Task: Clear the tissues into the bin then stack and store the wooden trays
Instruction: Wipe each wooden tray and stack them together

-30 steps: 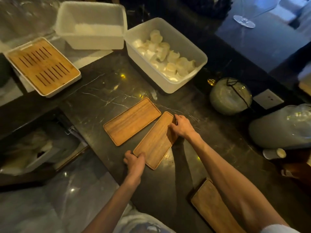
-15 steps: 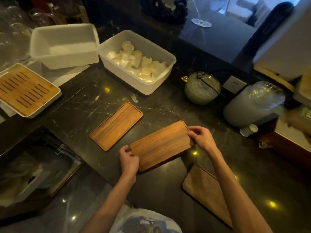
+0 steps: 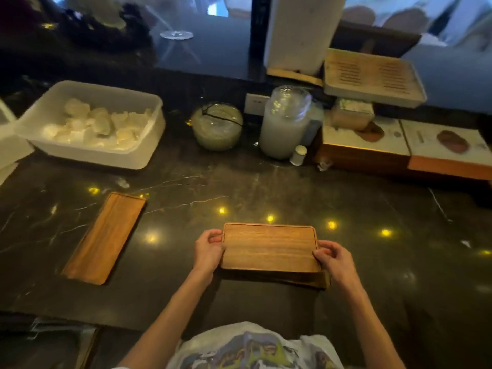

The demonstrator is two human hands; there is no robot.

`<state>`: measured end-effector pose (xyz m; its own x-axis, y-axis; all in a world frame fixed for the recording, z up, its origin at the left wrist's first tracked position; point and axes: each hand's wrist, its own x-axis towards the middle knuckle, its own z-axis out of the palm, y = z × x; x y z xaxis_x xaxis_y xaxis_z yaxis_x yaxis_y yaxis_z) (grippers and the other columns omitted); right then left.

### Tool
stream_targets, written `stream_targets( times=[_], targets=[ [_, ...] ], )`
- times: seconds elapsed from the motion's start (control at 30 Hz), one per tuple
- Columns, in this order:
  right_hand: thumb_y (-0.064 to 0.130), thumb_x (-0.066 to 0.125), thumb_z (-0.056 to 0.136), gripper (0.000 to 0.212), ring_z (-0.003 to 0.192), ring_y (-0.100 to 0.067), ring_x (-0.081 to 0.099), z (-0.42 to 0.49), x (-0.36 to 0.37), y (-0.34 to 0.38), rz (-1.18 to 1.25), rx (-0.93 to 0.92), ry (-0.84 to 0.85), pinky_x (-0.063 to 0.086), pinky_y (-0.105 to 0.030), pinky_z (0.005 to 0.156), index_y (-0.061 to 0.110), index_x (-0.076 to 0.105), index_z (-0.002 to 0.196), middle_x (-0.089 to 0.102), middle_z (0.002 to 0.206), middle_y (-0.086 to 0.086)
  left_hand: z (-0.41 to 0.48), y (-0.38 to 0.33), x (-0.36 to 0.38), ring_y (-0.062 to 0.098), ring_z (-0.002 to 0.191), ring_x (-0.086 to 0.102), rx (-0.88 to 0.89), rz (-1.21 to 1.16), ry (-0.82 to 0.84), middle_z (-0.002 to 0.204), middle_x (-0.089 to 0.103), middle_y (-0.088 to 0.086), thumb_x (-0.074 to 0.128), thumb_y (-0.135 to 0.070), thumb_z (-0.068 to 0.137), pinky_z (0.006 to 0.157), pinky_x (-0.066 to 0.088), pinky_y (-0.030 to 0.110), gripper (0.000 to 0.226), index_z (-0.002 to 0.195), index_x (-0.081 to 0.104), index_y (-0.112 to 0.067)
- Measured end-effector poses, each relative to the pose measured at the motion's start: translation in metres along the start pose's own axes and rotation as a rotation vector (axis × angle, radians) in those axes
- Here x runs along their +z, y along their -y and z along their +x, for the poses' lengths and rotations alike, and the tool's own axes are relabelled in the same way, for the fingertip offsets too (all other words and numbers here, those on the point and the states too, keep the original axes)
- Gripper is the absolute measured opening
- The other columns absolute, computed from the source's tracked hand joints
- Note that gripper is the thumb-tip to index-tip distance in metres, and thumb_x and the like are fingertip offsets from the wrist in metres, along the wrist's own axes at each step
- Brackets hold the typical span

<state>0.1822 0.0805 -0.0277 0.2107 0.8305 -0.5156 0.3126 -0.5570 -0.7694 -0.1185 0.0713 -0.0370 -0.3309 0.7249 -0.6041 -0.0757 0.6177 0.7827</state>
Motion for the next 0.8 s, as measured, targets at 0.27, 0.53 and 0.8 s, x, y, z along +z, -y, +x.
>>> stream_targets(
  times=[0.27,0.53,0.8],
  targets=[
    [0.013,0.059,0.094,0.030,0.094,-0.011,0.061,-0.006,-0.010,-0.048,0.013,0.070,-0.071,0.049,-0.021,0.067,0.018,0.058,0.124,0.063,0.110,-0.005,-0.004,0.017,0.023,0.015,0.094,0.061,-0.025,0.149,0.083,0.103,0.064,0.007,0.052,0.004,0.091,0.074,0.052,0.028,0.029,0.116,0.057,-0.009],
    [0.013,0.055,0.096,0.037,0.089,-0.004,0.061,-0.004,-0.012,-0.066,0.066,0.114,-0.078,0.048,-0.019,0.061,0.021,0.057,0.132,0.066,0.098,0.006,-0.011,0.023,0.035,0.017,0.101,0.065,-0.015,0.210,0.155,0.107,0.070,0.007,0.056,0.002,0.091,0.086,0.056,0.036,0.035,0.125,0.057,-0.007],
    [0.012,0.056,0.096,0.041,0.082,0.003,0.060,0.003,-0.018,-0.065,0.047,0.094,-0.069,0.045,-0.010,0.053,0.019,0.053,0.136,0.063,0.093,0.016,-0.009,0.015,0.056,0.014,0.100,0.063,0.035,0.287,0.148,0.105,0.067,0.000,0.053,0.004,0.092,0.079,0.055,0.026,0.039,0.130,0.054,-0.006]
  ],
)
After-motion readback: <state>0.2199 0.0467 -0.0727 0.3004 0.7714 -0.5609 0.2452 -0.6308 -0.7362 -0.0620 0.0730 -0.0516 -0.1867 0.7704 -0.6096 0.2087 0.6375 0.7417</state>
